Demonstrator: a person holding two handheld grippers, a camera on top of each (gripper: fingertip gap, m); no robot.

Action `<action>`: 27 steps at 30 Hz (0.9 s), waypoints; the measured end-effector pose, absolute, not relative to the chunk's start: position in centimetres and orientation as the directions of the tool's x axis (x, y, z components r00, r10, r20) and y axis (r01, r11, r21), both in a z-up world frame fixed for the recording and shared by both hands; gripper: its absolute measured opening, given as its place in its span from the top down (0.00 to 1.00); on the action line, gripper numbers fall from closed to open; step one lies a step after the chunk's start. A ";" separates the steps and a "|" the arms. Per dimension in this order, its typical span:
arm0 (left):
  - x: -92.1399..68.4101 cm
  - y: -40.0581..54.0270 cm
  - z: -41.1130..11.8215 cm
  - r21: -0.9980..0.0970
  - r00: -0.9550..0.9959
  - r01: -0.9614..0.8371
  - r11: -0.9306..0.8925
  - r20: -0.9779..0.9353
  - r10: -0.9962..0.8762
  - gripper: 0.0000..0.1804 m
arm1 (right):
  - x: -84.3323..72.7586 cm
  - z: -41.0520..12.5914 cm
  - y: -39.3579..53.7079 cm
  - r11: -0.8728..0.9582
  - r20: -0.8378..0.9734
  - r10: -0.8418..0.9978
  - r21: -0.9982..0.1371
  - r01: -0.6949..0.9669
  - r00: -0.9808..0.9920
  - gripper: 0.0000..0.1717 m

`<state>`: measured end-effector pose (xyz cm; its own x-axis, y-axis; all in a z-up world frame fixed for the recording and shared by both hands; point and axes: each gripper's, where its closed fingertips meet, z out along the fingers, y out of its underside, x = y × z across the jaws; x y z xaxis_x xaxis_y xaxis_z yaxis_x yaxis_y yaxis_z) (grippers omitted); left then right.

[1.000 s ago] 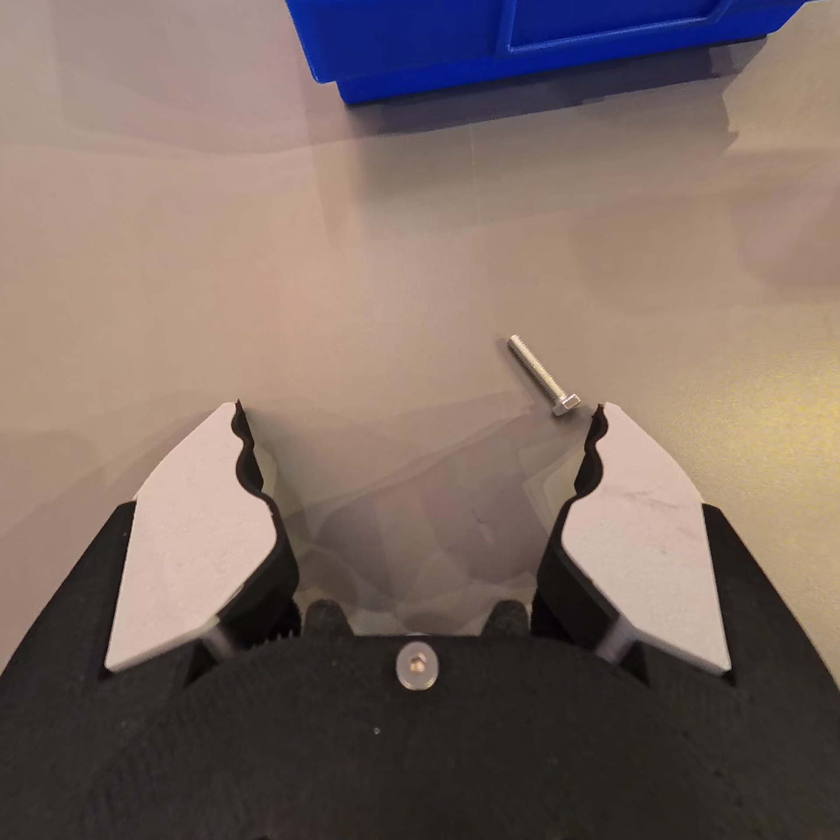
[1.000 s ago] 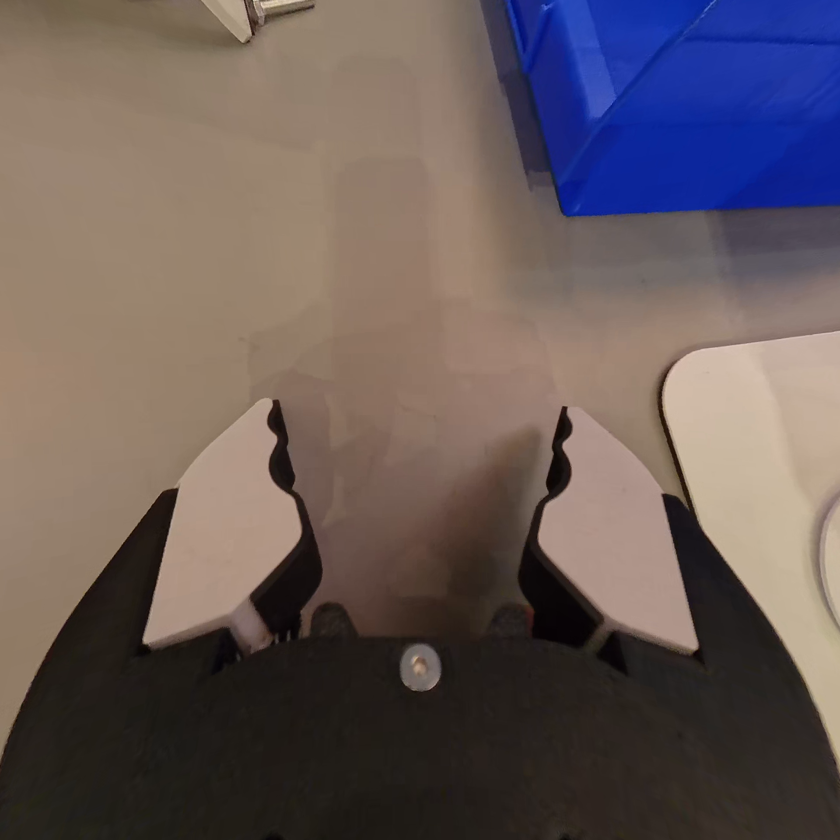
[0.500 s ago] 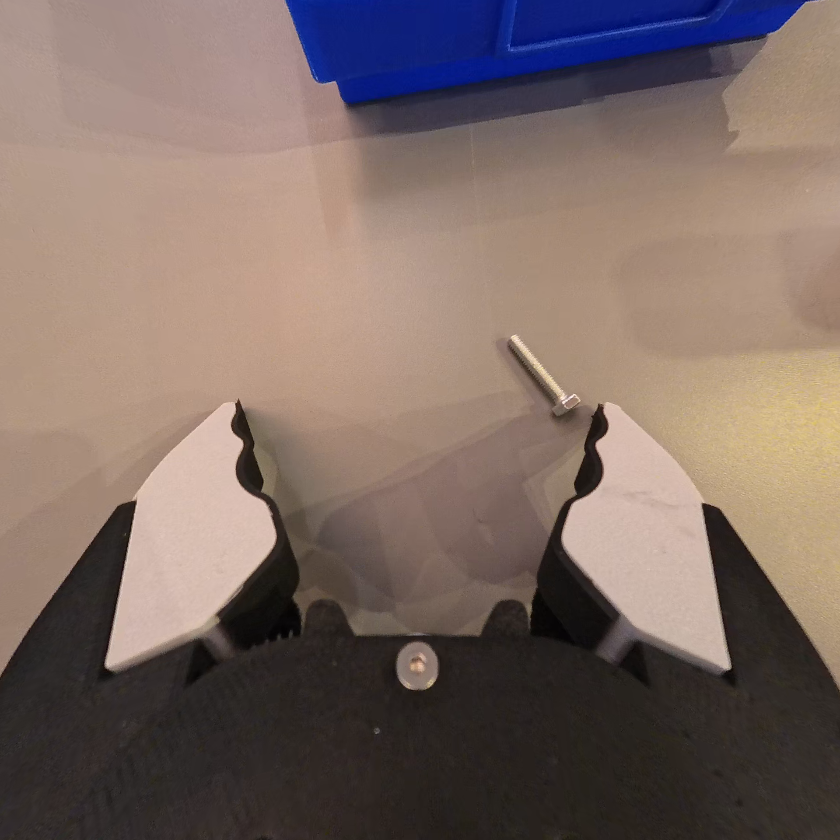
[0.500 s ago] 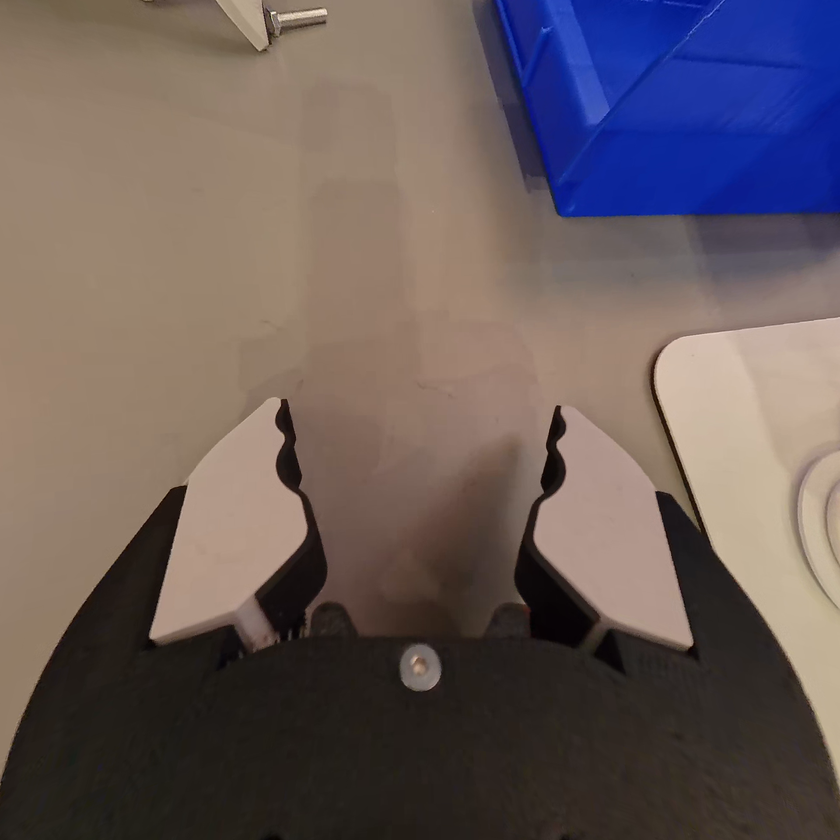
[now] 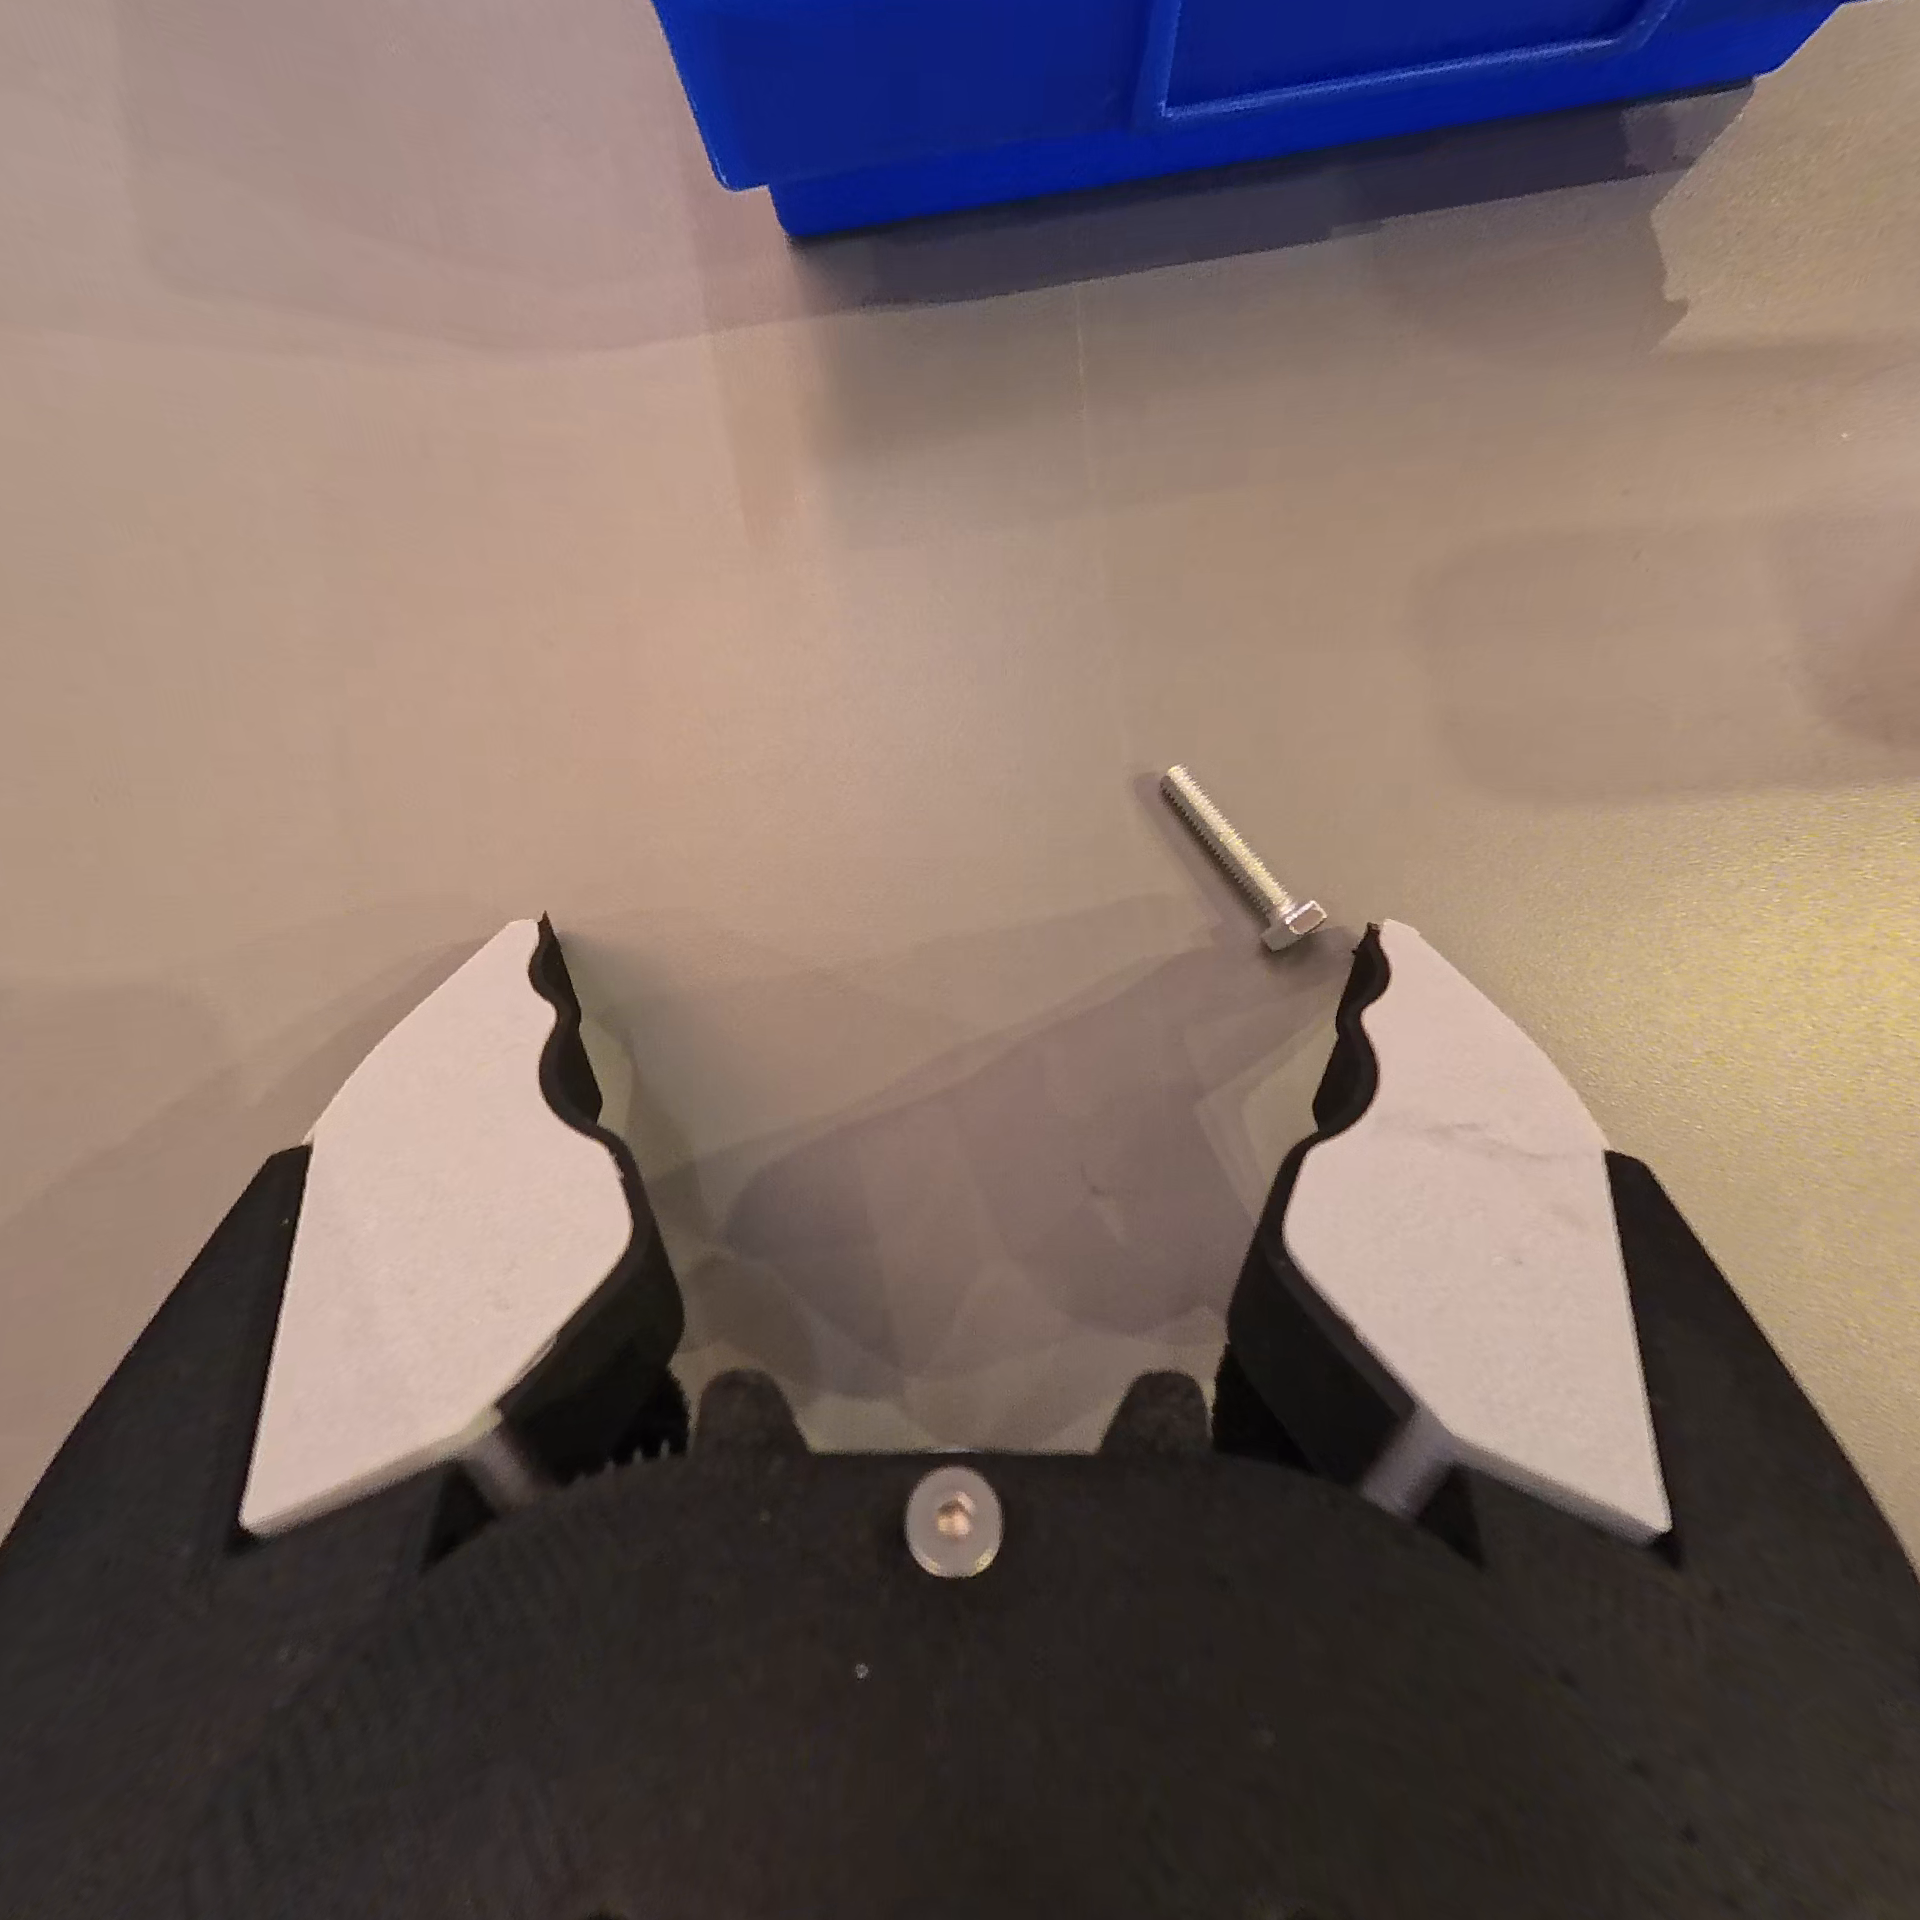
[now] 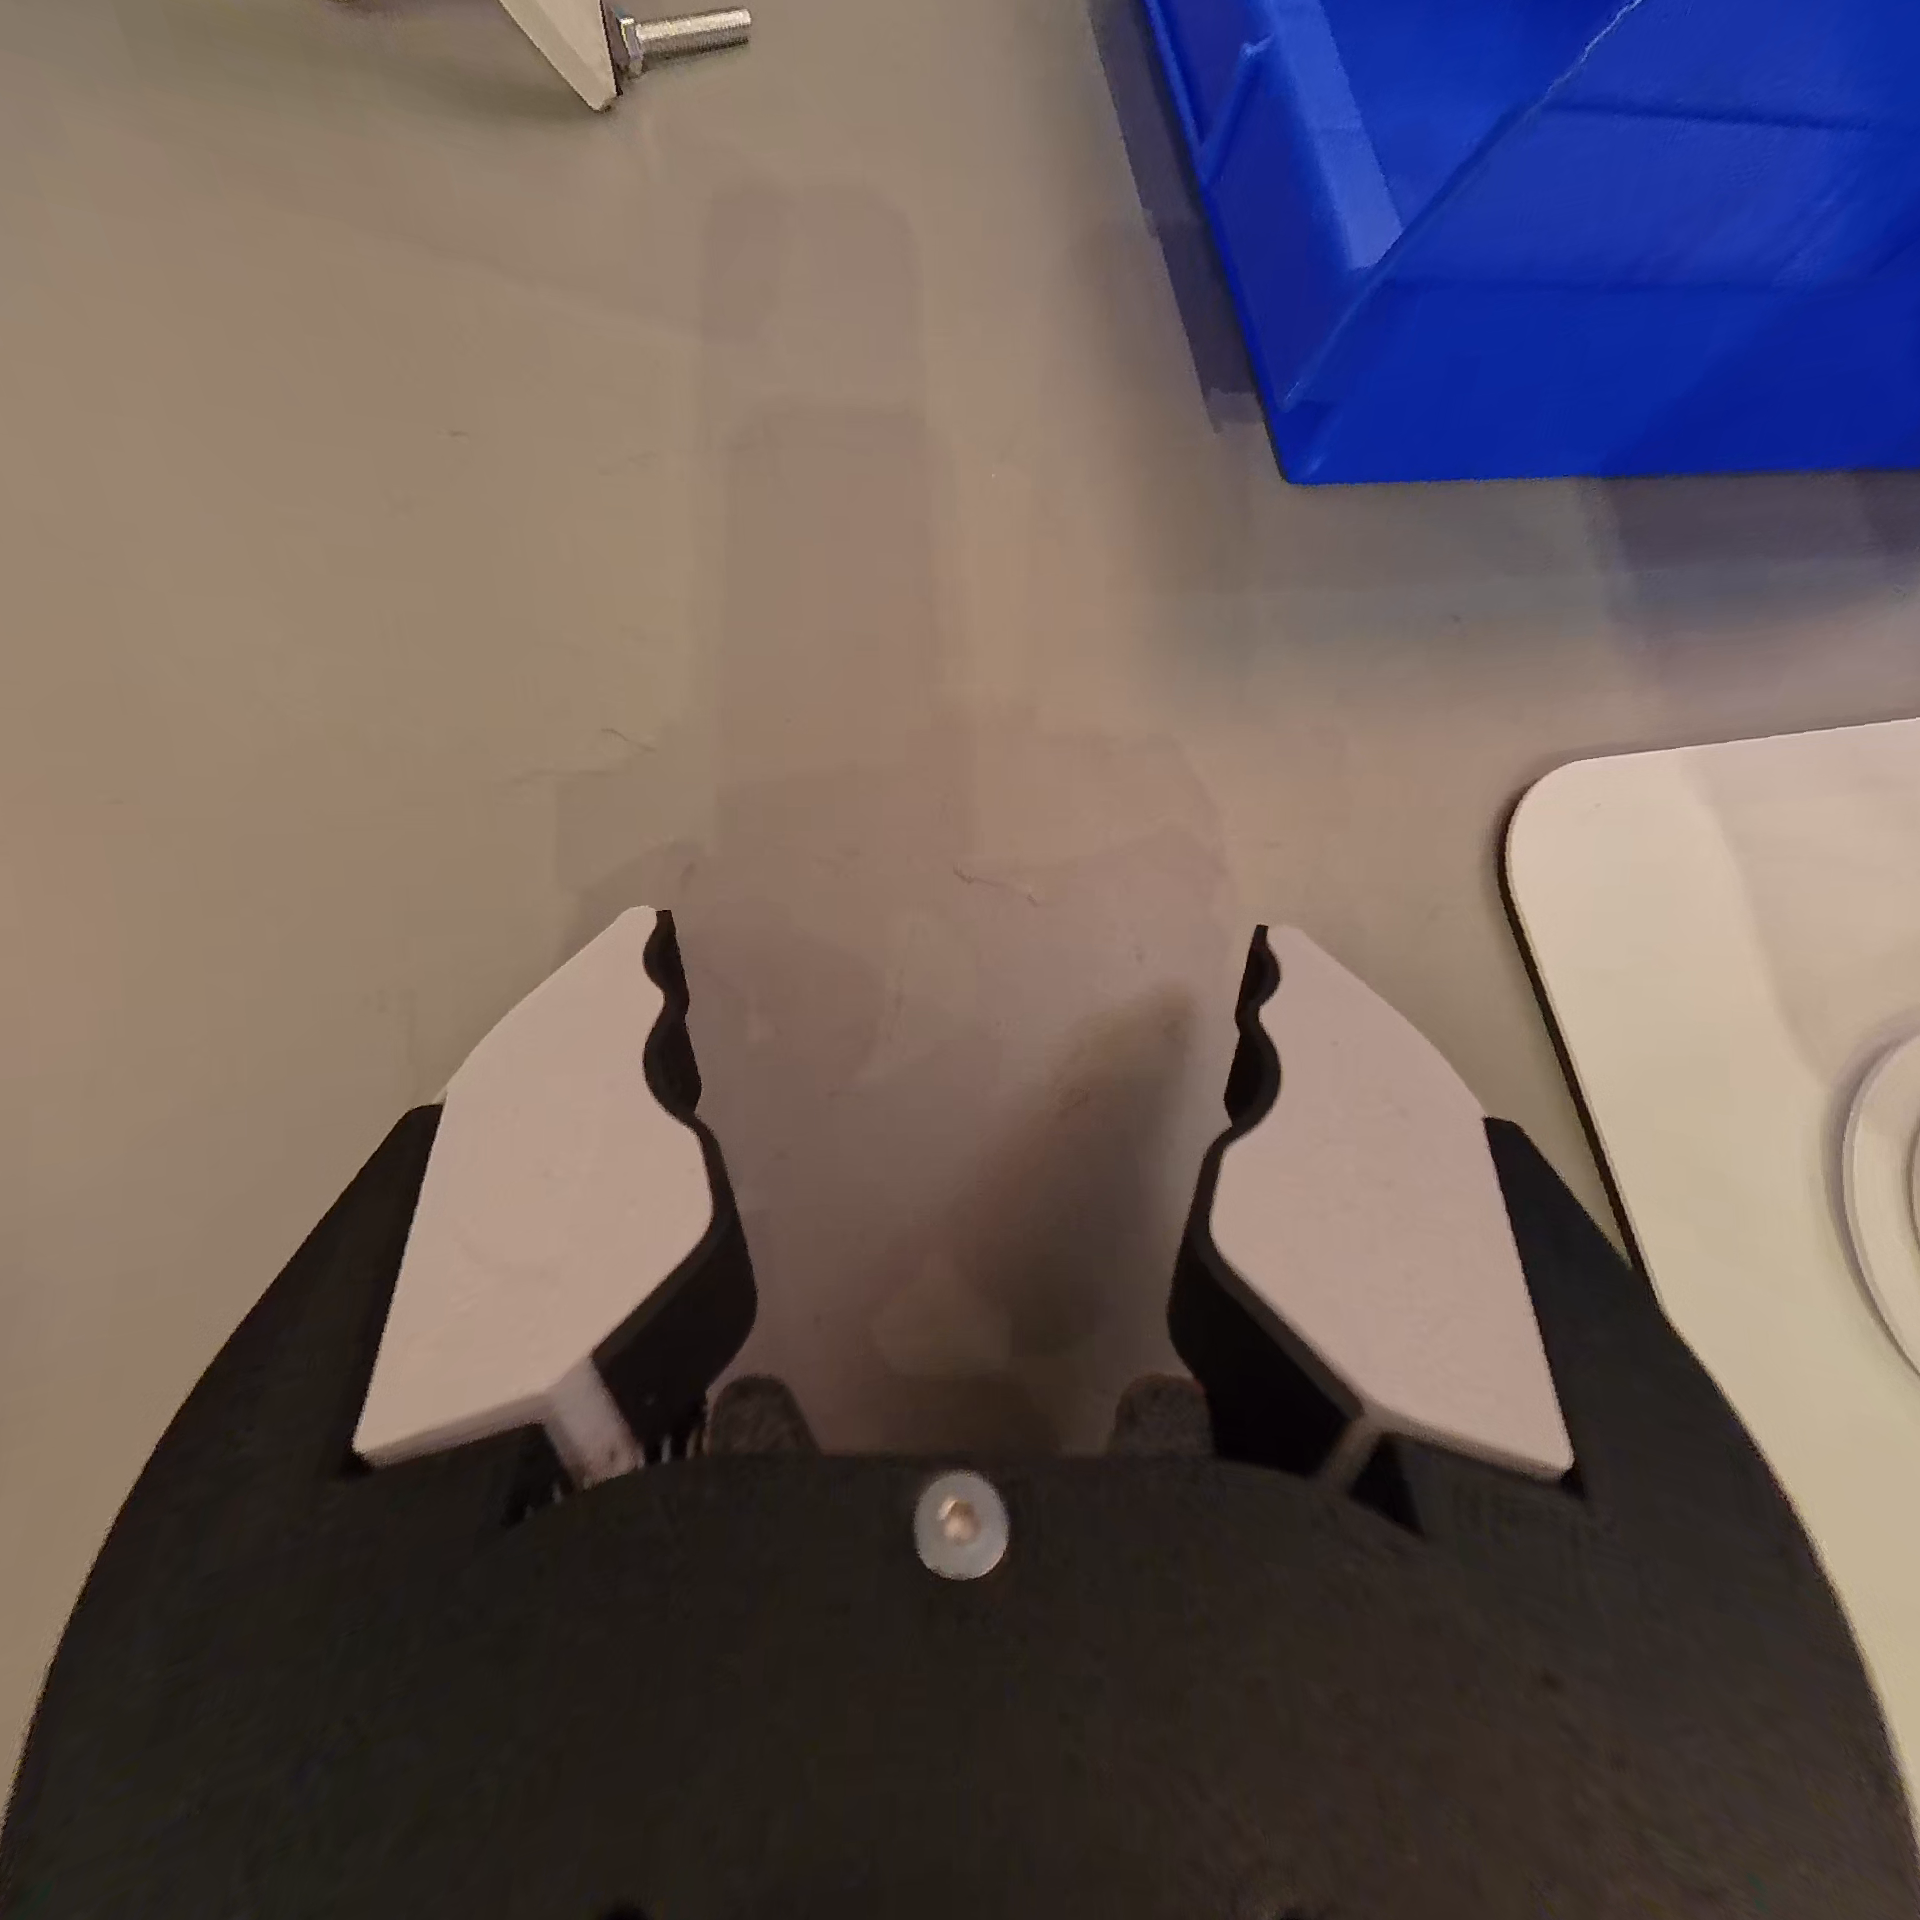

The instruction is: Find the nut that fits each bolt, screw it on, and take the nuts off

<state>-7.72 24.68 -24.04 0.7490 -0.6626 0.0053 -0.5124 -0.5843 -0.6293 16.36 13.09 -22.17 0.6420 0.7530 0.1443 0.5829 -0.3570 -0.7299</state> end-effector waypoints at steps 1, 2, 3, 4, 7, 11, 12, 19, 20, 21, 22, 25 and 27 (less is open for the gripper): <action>-7.7 24.7 -24.0 -0.629 0.749 -0.512 -0.584 0.005 -0.663 0.26 | 16.4 -22.2 13.1 -0.358 0.143 0.753 -0.730 0.582 0.643 0.41; -7.7 24.7 -24.0 -0.629 0.749 -0.512 -0.584 0.005 -0.663 0.26 | 16.4 -22.2 13.1 -0.359 0.143 0.753 -0.729 0.582 0.643 0.41; -7.7 24.7 -24.0 -0.629 0.749 -0.512 -0.584 0.005 -0.663 0.26 | 16.4 -22.2 13.1 -0.359 0.143 0.753 -0.730 0.582 0.643 0.41; -7.7 24.7 -24.0 -0.629 0.749 -0.512 -0.584 0.005 -0.663 0.26 | 16.4 -22.2 13.1 -0.358 0.143 0.754 -0.730 0.583 0.641 0.41; -7.7 24.7 -24.0 -0.629 0.749 -0.512 -0.584 0.005 -0.663 0.26 | 16.3 -22.3 13.2 -0.365 0.130 0.758 -0.727 0.581 0.639 0.43; -7.7 24.7 -24.1 -0.629 0.749 -0.512 -0.584 0.005 -0.663 0.26 | 16.3 -22.3 13.2 -0.365 0.129 0.759 -0.728 0.581 0.638 0.43; -7.7 24.7 -24.1 -0.629 0.749 -0.512 -0.584 0.005 -0.663 0.26 | 16.3 -22.3 13.2 -0.367 0.127 0.759 -0.727 0.580 0.639 0.43; -7.7 24.7 -24.1 -0.629 0.749 -0.512 -0.584 0.005 -0.663 0.26 | 16.4 -22.3 13.3 -0.373 0.126 0.754 -0.727 0.577 0.645 0.44; -7.7 24.7 -24.1 -0.629 0.749 -0.512 -0.584 0.005 -0.663 0.26 | 16.4 -22.3 13.4 -0.373 0.126 0.753 -0.727 0.577 0.646 0.44; -7.7 24.7 -24.1 -0.629 0.749 -0.512 -0.584 0.005 -0.663 0.26 | 16.4 -22.3 13.4 -0.373 0.126 0.752 -0.727 0.576 0.646 0.44; -7.7 24.7 -24.1 -0.629 0.749 -0.512 -0.584 0.005 -0.663 0.26 | 16.4 -22.3 13.4 -0.375 0.125 0.752 -0.727 0.576 0.647 0.44; -7.7 24.7 -24.1 -0.629 0.749 -0.512 -0.584 0.005 -0.663 0.26 | 16.3 -22.3 13.3 -0.372 0.125 0.755 -0.727 0.577 0.644 0.45; -7.7 24.7 -24.1 -0.629 0.749 -0.512 -0.584 0.005 -0.663 0.26 | 16.3 -22.3 13.3 -0.370 0.125 0.757 -0.727 0.578 0.641 0.45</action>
<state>-7.73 24.67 -24.06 0.7489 -0.6626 0.0053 -0.5124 -0.5842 -0.6294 16.34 13.32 -22.31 0.6411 0.7573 0.1247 0.5782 -0.3698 -0.7272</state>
